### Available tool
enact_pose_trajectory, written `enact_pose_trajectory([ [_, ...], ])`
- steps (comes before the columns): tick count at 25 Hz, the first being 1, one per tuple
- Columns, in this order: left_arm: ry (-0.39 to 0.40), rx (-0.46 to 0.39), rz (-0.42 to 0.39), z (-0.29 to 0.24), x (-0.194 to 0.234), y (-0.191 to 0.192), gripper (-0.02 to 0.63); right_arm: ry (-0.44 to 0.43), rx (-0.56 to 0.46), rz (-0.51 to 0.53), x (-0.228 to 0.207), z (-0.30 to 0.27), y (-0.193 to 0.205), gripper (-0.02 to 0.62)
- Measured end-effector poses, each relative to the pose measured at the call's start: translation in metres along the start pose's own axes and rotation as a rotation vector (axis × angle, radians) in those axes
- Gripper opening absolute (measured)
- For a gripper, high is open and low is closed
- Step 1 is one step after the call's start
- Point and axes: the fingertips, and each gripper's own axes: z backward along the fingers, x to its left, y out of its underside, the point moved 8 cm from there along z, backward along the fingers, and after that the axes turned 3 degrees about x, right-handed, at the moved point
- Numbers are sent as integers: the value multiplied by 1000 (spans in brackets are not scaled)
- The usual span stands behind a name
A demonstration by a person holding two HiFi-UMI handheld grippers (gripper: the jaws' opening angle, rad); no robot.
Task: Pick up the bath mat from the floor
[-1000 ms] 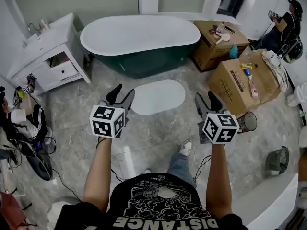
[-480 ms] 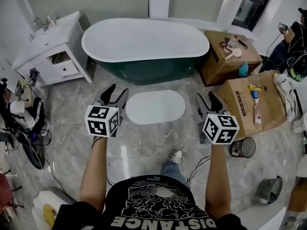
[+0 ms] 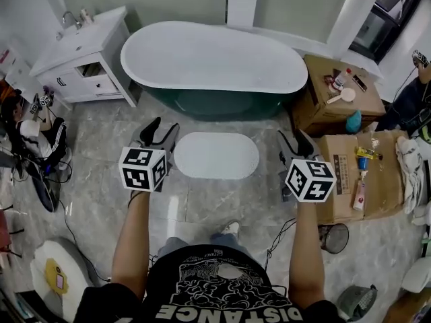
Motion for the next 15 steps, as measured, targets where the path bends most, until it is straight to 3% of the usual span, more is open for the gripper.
enact_pose_trajectory([
  [5, -49, 13, 13, -1, -6, 1, 224, -38, 0, -13, -19, -17, -2, 225],
  [15, -61, 20, 13, -23, -8, -8, 224, -46, 9, -21, -39, -39, -3, 227],
])
